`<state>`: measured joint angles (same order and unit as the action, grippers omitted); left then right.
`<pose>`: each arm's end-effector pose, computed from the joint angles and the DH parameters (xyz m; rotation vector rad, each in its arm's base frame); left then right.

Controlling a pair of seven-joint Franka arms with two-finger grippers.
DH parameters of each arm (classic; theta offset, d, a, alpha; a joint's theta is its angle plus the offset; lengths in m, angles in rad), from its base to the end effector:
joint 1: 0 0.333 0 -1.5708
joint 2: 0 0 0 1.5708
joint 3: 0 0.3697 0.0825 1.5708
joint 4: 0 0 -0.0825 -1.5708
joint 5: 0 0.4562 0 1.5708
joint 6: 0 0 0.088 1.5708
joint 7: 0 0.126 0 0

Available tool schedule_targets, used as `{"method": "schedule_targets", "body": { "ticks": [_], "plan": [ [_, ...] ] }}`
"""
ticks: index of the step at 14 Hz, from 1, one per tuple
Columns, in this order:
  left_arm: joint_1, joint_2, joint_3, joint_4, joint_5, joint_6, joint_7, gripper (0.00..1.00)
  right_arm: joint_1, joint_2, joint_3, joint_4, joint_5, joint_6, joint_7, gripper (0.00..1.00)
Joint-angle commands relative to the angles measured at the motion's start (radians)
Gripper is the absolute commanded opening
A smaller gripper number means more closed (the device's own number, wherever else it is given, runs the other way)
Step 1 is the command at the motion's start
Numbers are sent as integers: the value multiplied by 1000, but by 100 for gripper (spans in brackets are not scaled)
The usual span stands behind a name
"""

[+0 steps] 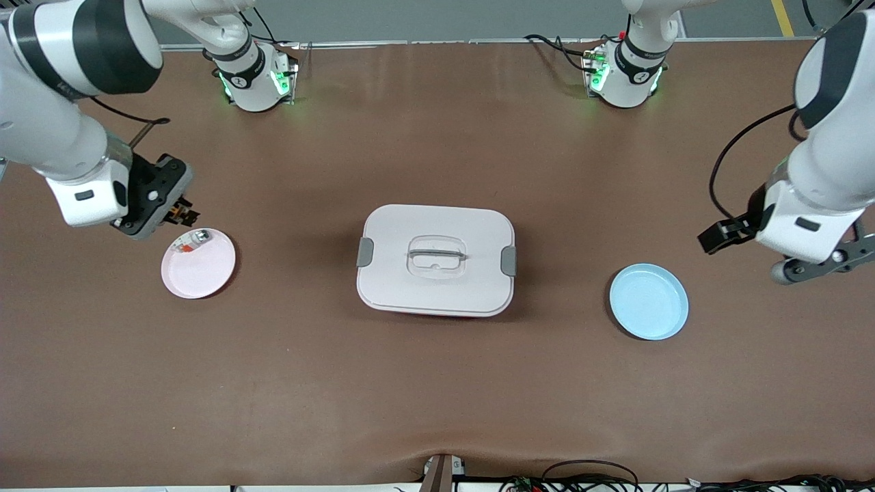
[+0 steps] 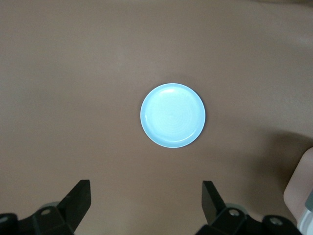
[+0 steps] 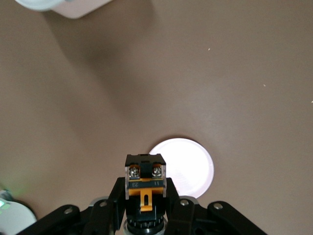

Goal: Transfer orange switch to right arm and place
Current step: 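Carry the switch with the right gripper over the white plate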

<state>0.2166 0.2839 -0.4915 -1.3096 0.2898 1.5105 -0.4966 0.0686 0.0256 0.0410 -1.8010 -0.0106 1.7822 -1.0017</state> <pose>0.7049 -0.1068 0.6249 -2.9544 -0.3641 -0.0157 0.6328 0.0683 0.5351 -2.6571 -1.6544 0.0689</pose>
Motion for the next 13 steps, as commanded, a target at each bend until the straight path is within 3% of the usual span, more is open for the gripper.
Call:
{"method": "schedule_targets", "body": {
  "ticks": [1,3,6,8,13],
  "plan": [
    [-9,-72,22,-36,-43,-23,62,100,-67,-42,19,-147,-17,147,-130,0],
    [-19,-118,77,-63,-105,-23,131,100,-99,-41,19,-217,-17,251,-184,0],
    [-123,-205,249,-135,-184,-21,258,100,-145,-30,19,-299,-17,391,-247,0],
    [-164,-230,323,-157,-210,-21,340,100,-167,-7,19,-323,-17,453,-287,0],
    [-168,-357,358,-321,-250,42,412,100,-202,74,20,-383,-17,594,-354,0]
  ]
}}
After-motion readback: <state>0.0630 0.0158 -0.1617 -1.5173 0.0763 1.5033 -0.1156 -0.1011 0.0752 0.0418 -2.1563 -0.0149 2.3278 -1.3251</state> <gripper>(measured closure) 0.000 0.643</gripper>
